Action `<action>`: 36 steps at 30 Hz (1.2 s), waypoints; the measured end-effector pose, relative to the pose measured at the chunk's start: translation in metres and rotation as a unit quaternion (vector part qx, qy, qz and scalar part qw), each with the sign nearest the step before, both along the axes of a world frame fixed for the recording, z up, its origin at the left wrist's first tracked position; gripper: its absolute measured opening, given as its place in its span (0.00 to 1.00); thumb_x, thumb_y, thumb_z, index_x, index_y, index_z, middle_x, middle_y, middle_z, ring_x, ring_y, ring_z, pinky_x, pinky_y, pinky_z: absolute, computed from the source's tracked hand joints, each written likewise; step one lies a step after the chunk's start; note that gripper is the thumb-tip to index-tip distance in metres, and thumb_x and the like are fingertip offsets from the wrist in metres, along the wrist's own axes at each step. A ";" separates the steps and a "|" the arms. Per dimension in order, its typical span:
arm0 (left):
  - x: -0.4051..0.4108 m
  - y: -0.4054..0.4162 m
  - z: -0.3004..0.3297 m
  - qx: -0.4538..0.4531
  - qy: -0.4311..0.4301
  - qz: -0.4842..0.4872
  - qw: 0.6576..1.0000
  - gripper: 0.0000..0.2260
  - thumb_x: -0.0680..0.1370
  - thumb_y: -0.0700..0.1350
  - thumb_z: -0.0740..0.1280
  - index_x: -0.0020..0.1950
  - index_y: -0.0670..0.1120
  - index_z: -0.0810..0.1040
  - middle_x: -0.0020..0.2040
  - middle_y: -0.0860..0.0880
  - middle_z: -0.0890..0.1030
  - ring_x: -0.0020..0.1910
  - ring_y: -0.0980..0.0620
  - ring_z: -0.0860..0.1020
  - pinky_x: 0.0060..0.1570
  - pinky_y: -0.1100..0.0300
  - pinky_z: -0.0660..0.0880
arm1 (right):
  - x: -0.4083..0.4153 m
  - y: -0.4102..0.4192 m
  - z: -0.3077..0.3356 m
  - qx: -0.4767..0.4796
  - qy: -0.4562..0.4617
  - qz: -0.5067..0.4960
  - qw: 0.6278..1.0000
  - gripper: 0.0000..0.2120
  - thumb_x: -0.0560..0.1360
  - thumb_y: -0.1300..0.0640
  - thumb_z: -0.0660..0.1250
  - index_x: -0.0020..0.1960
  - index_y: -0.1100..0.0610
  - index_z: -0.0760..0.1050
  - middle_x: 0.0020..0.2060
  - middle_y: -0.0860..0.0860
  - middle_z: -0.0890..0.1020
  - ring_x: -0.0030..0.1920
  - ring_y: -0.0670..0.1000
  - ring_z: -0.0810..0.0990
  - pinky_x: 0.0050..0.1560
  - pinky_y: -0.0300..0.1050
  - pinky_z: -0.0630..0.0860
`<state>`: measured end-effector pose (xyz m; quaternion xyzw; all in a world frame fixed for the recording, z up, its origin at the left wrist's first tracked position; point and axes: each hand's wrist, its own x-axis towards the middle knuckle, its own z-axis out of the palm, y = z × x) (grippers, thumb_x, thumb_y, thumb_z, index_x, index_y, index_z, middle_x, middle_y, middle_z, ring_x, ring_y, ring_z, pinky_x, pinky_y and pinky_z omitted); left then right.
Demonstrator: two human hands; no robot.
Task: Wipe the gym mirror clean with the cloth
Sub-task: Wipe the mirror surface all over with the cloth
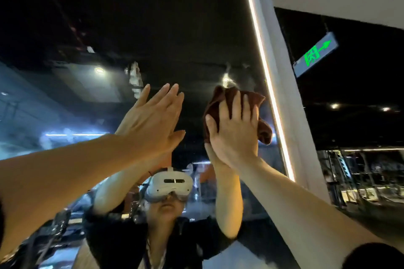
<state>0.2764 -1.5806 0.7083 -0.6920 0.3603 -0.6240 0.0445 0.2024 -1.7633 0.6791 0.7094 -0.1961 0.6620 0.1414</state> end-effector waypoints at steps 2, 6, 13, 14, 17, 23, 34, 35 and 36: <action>0.001 -0.001 0.006 0.009 0.040 0.016 0.999 0.38 0.81 0.64 0.50 0.81 0.43 0.37 0.81 0.44 0.37 0.80 0.48 0.39 0.78 0.49 0.41 | 0.003 -0.003 -0.013 -0.071 0.045 0.012 0.996 0.32 0.82 0.39 0.42 0.78 0.55 0.64 0.76 0.60 0.66 0.78 0.62 0.61 0.77 0.63 0.57; 0.010 -0.002 0.006 0.013 0.059 -0.009 0.998 0.38 0.82 0.65 0.50 0.80 0.43 0.37 0.81 0.45 0.36 0.80 0.50 0.38 0.79 0.52 0.42 | -0.032 -0.037 0.010 0.002 0.072 -0.044 0.996 0.35 0.79 0.33 0.37 0.81 0.48 0.52 0.80 0.55 0.56 0.80 0.59 0.52 0.77 0.64 0.54; 0.016 -0.005 0.000 -0.008 0.028 -0.028 0.999 0.37 0.81 0.66 0.47 0.80 0.45 0.36 0.81 0.47 0.36 0.80 0.50 0.38 0.78 0.52 0.41 | 0.002 -0.011 0.042 0.037 -0.027 -0.048 0.998 0.32 0.82 0.39 0.40 0.78 0.54 0.61 0.77 0.59 0.64 0.77 0.63 0.60 0.76 0.63 0.58; 0.017 -0.005 0.000 -0.012 0.025 -0.030 0.999 0.37 0.81 0.66 0.47 0.80 0.46 0.36 0.81 0.47 0.36 0.80 0.51 0.38 0.78 0.52 0.41 | 0.006 -0.010 0.036 0.001 -0.019 -0.042 0.999 0.32 0.82 0.39 0.40 0.77 0.54 0.63 0.76 0.58 0.66 0.76 0.63 0.63 0.75 0.62 0.60; 0.018 -0.005 0.000 -0.014 0.019 -0.030 0.999 0.37 0.82 0.65 0.47 0.80 0.45 0.36 0.81 0.47 0.35 0.80 0.51 0.37 0.77 0.53 0.39 | -0.006 -0.021 0.024 -0.080 0.054 -0.045 0.994 0.34 0.81 0.35 0.39 0.79 0.53 0.61 0.77 0.56 0.66 0.77 0.60 0.62 0.74 0.60 0.62; 0.019 -0.006 -0.001 -0.019 0.009 -0.036 0.999 0.37 0.82 0.65 0.47 0.80 0.45 0.36 0.81 0.47 0.35 0.80 0.51 0.37 0.77 0.53 0.39 | -0.023 -0.033 0.055 0.112 -0.018 -0.048 0.992 0.33 0.81 0.35 0.42 0.80 0.51 0.54 0.80 0.57 0.55 0.80 0.59 0.50 0.78 0.61 0.47; 0.019 -0.003 -0.003 -0.023 0.020 -0.063 0.998 0.37 0.82 0.65 0.48 0.81 0.46 0.37 0.81 0.49 0.36 0.79 0.53 0.36 0.76 0.55 0.37 | -0.009 -0.023 0.059 0.036 -0.003 -0.029 0.999 0.30 0.80 0.36 0.36 0.80 0.40 0.50 0.81 0.52 0.53 0.80 0.58 0.49 0.77 0.66 0.48; 0.019 -0.004 -0.002 -0.023 0.021 -0.064 0.997 0.37 0.82 0.65 0.48 0.81 0.46 0.37 0.81 0.49 0.36 0.79 0.53 0.37 0.76 0.55 0.37 | -0.011 -0.026 0.061 0.077 -0.019 -0.021 0.997 0.27 0.82 0.38 0.40 0.80 0.41 0.52 0.81 0.53 0.54 0.80 0.59 0.49 0.77 0.66 0.50; 0.019 -0.004 -0.002 -0.023 0.019 -0.064 0.997 0.37 0.82 0.65 0.48 0.81 0.46 0.37 0.81 0.49 0.36 0.79 0.53 0.37 0.76 0.54 0.38 | -0.010 -0.023 0.061 0.099 -0.030 -0.016 0.995 0.26 0.83 0.40 0.43 0.79 0.43 0.55 0.81 0.53 0.53 0.80 0.60 0.49 0.77 0.65 0.51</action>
